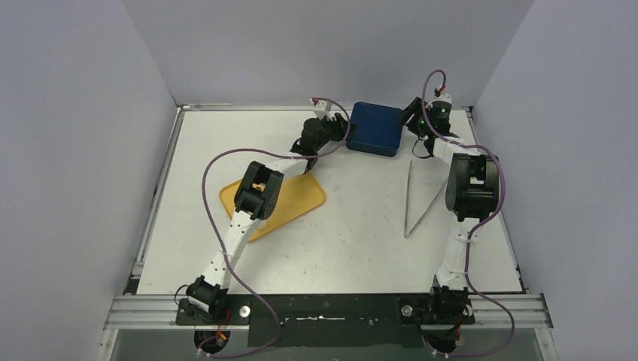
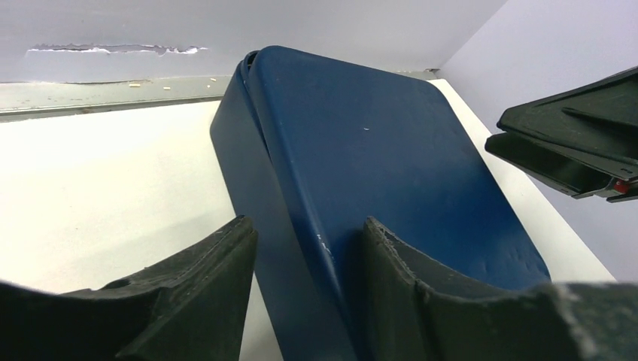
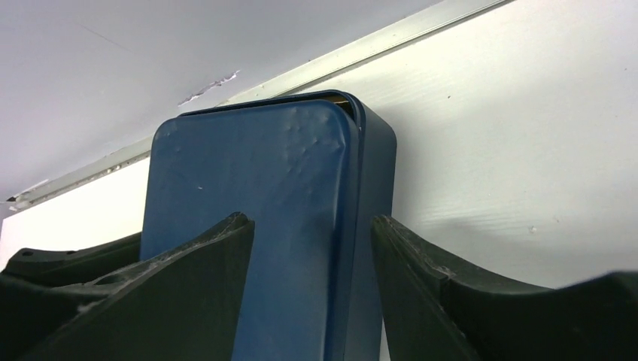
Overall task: Pack the chocolate
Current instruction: Close the box lid on the packing box, then move the packing box to the center of the board.
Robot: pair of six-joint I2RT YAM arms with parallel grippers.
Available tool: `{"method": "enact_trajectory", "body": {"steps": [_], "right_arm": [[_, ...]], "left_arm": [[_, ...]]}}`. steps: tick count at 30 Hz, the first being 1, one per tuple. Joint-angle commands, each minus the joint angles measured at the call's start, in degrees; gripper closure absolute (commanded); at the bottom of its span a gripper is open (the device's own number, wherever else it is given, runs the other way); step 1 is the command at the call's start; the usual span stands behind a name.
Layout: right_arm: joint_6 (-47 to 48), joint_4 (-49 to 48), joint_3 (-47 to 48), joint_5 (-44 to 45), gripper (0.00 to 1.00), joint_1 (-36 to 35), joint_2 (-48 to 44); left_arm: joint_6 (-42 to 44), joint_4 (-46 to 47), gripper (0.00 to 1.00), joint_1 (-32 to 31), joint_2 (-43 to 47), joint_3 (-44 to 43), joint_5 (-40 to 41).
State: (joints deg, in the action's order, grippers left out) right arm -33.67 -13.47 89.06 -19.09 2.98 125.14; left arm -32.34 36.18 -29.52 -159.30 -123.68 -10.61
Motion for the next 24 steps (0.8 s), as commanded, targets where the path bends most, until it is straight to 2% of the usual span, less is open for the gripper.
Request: {"method": "enact_trajectory", "body": {"steps": [1,10,15,18,24], "right_arm": [[0.1,-2.1,1.9,1.4,0.39,0.3,-0.8],[-3.2,-2.6,3.5,-2.1,0.36,0.3,4.5],[-4.2,-2.8,5.7,-5.4,0.39,-0.3,7.7],[-4.1,-2.8,5.0,-6.3,0.41,-1.1,7.3],[-4.1,-4.4,-0.3,-8.3,0.45,-2.0,3.5]], "left_arm": [[1.0,2.3,0.47,0.3,5.5,0.1,1.2],[-2.1,1.7,0.45,0.3,0.4,-3.8,-0.9],[-6.6,4.4,0.5,-0.4,-1.6,-4.1,-3.8],[-7.6,6.1,0.52,-0.4,0.0,-0.2,-4.3],[-7.1,10.8,0.54,0.1,8.4,13.3,-4.1]]}}
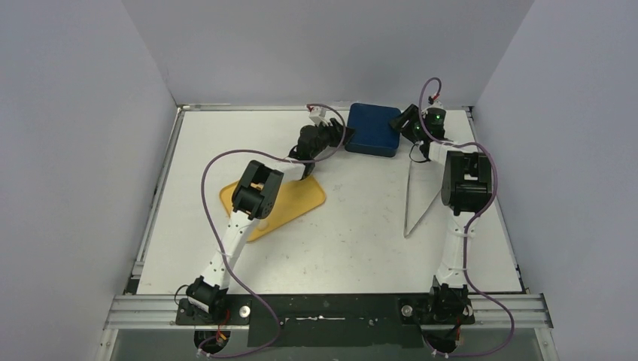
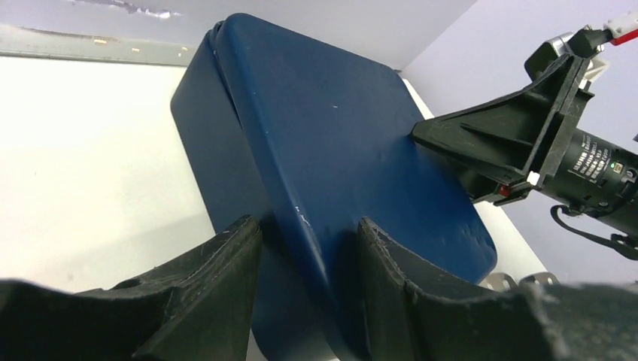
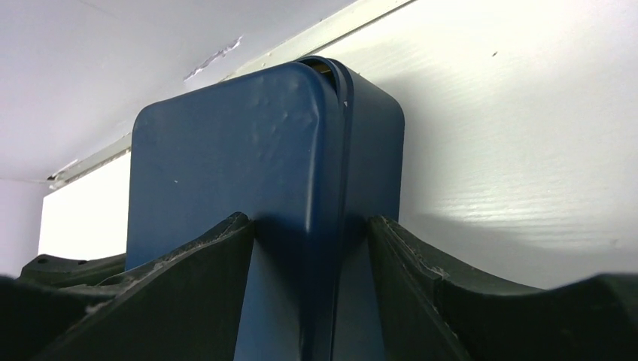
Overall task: Pack the chocolate
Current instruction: Move the packing box to the center of the board.
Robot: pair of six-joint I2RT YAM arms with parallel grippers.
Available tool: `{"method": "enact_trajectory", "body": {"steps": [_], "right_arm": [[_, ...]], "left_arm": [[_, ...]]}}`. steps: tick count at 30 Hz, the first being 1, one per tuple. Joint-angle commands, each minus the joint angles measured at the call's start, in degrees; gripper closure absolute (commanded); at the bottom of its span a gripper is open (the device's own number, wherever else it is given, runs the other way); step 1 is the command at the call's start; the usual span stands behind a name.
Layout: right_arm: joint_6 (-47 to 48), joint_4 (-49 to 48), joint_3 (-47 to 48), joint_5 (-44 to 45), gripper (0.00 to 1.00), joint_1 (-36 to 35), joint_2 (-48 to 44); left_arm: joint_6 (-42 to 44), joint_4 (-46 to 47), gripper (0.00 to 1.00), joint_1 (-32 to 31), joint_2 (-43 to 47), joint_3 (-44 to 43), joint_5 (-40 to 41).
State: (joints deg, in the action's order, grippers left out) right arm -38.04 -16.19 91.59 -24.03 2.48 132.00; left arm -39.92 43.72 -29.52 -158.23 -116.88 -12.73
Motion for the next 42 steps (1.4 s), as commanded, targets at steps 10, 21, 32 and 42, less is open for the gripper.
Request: {"method": "enact_trajectory", "body": {"steps": [10,21,32,42], "right_arm": [[1.7,-1.7,-11.7,-4.1,0.48,-4.8,-10.5],[2.0,-0.7,-21.7,-1.6,0.48,-6.8,-18.6],[5.3,6.1,-18.3,1.4,0.39,-3.7,-22.5],[5.8,7.6,-17.9,0.6,0.44,-3.7,-22.2]], "left_arm": [[0.9,7.2,0.57,0.7,16.0,20.4,-4.8],[1.4,7.5,0.59,0.7,29.4,37.8,-3.0],[1.1,-1.6,0.56,3.0,30.5,31.6,-1.4],[3.5,-7.9,0.54,3.0,29.1,26.9,-3.2]]}}
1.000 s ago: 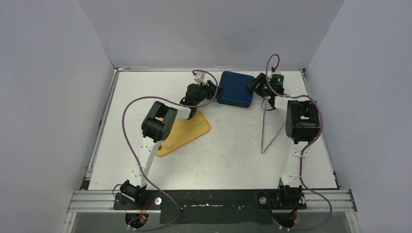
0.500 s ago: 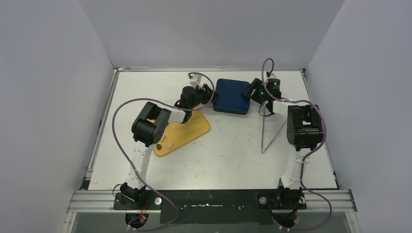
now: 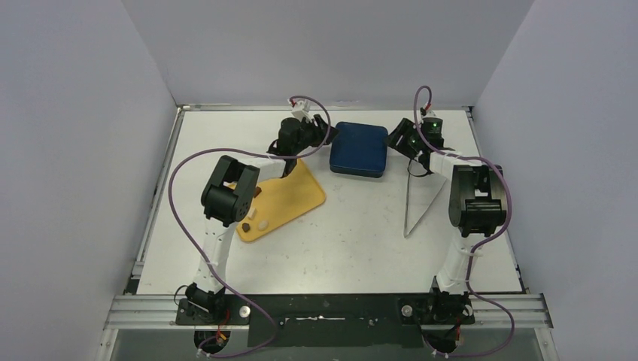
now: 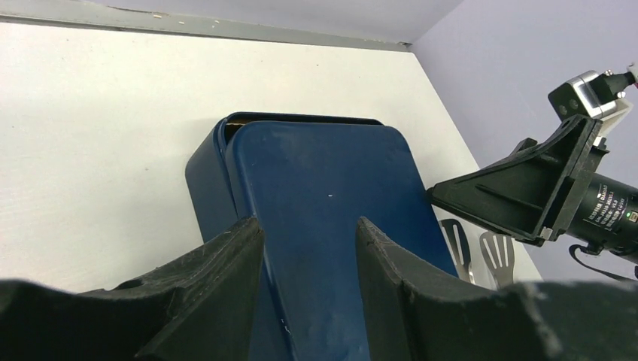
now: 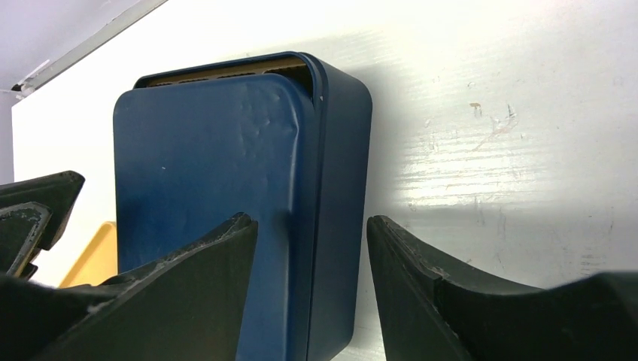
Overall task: Pack the chocolate
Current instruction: Move the packing box to the center of the board.
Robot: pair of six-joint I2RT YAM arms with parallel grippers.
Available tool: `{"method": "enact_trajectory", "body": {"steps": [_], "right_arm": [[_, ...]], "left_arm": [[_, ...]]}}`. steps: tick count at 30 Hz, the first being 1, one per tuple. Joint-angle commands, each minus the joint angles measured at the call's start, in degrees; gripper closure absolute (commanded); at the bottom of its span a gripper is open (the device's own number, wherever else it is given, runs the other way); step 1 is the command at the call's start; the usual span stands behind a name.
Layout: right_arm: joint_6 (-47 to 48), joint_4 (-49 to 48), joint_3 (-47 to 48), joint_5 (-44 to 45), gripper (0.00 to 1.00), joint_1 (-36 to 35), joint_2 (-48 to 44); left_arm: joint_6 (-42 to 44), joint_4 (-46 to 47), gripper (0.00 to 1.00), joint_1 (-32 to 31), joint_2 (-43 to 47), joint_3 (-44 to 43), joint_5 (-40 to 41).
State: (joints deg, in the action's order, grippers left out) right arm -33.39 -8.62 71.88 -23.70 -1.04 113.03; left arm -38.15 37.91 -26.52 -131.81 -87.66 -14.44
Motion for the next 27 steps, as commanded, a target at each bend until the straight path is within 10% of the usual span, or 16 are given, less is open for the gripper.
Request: {"method": "enact_trajectory", "body": {"steps": [1,27], "right_arm": [[1.1,0.1,1.8,0.4,0.45,-0.1,-3.1],[0.4,-0.3,3.5,-0.5,0.61,-1.5,-1.2]], "left_arm": [[2.2,-2.7,0.54,0.0,2.7,-2.4,-1.4],[5.8,-8.4,0.61,-1.1,0.9,-4.9,-1.4]]}}
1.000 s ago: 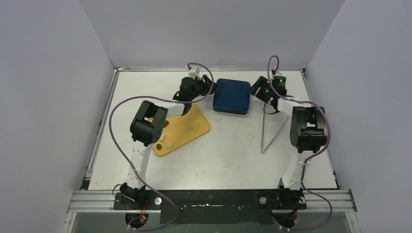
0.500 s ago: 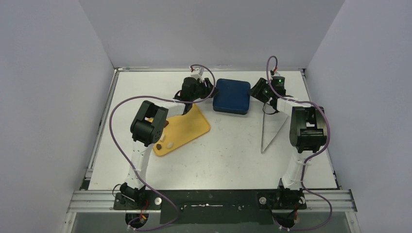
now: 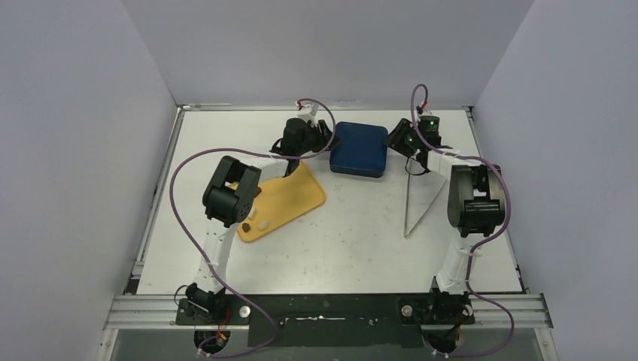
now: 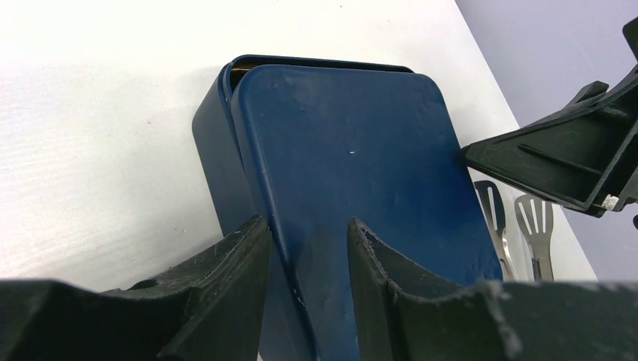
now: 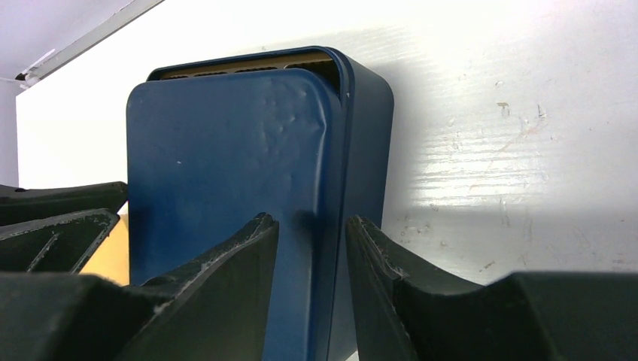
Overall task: Pack the chocolate
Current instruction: Move the packing box to the center of the board.
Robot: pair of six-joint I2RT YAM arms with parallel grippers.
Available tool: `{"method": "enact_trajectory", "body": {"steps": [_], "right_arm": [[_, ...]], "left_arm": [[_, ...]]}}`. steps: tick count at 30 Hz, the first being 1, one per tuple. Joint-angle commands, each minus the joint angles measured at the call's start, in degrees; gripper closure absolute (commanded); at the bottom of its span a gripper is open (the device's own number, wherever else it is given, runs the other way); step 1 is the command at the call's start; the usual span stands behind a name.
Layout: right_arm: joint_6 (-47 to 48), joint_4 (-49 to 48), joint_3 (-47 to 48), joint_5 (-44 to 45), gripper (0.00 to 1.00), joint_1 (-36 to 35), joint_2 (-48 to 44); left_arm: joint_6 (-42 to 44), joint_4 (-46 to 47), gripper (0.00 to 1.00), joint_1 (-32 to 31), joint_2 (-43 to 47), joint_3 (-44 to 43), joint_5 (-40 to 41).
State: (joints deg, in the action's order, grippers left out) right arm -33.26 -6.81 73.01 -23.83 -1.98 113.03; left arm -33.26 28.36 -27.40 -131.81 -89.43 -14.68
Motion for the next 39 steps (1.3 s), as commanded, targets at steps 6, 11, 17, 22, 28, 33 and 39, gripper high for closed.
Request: {"method": "enact_trajectory", "body": {"steps": [6,11,17,22,28,33,39], "right_arm": [[0.3,-1.0,3.1,0.0,0.6,-0.5,-0.6],[0.4,-0.8,3.3,-0.3,0.6,-0.7,0.2],[0.3,-0.5,4.2,-0.4,0.59,-1.2,0.9],[0.5,0.3,4.8,-0.1,0.6,-1.3,1.6],[0.1,-0.3,4.4,-0.2,0.62,-1.6,1.8],[0.1,-0.4,4.6,-0.3,0.64,-1.8,1.9],[0.2,-0.3,4.3,-0.3,0.64,-1.8,1.8]], "left_arm": [[0.9,0.9,0.61,-0.3,0.5,-3.2,-1.3],[0.7,0.9,0.62,-0.3,0.2,-3.3,-1.3],[1.0,0.3,0.62,-0.4,-0.1,-3.6,-1.2],[2.2,-1.3,0.61,-0.4,-0.1,-3.5,-0.7],[2.3,-2.4,0.6,-0.4,-0.5,-3.8,-0.6],[1.3,-2.2,0.6,-0.3,-0.8,-4.1,-1.7],[0.1,-1.9,0.6,-0.2,-1.2,-3.9,-2.3]]}}
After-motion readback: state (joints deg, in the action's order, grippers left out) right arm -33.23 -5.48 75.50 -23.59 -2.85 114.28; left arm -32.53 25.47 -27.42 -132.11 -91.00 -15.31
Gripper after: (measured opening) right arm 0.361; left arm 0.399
